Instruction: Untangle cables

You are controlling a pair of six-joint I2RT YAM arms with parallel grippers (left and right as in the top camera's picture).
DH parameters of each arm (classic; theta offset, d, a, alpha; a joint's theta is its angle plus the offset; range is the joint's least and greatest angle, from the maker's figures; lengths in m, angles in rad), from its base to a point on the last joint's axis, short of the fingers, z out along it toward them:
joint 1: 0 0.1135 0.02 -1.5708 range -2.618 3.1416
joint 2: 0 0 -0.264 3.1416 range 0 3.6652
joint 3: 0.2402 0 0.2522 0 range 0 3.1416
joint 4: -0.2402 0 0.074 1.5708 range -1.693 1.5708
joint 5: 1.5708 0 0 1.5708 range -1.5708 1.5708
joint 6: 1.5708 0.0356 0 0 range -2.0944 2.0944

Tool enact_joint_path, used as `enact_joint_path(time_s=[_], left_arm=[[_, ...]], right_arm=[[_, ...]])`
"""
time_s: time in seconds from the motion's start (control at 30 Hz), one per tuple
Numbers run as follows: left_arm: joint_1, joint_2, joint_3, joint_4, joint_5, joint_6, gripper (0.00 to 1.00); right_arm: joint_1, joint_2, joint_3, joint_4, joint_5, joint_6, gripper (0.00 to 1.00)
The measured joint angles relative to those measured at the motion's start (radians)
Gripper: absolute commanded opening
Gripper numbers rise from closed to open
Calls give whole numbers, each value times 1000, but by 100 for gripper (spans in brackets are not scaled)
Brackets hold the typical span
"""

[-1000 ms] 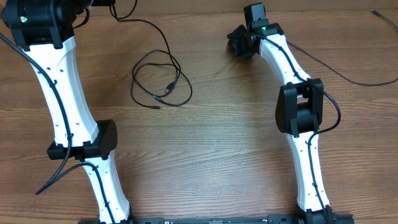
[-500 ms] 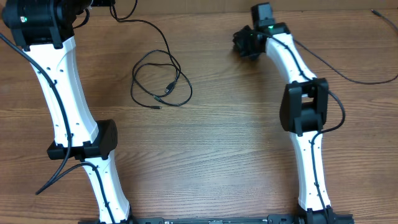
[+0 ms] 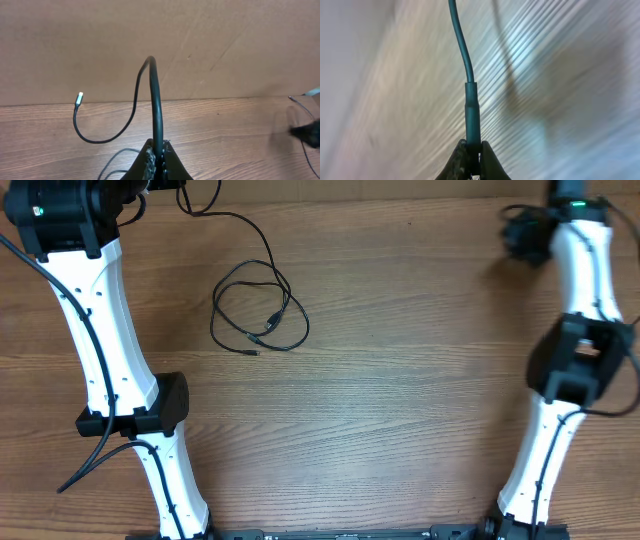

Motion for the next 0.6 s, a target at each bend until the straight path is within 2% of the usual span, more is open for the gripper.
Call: enact_joint_path(time_s=[0.33, 0.6], left_arm=[[-87, 0, 0, 2, 0, -23, 4], [-149, 0, 0, 37, 0, -24, 4]], right_arm=[[-292, -42, 23, 71, 56, -62, 4], [-367, -42, 23, 200, 55, -89, 4]])
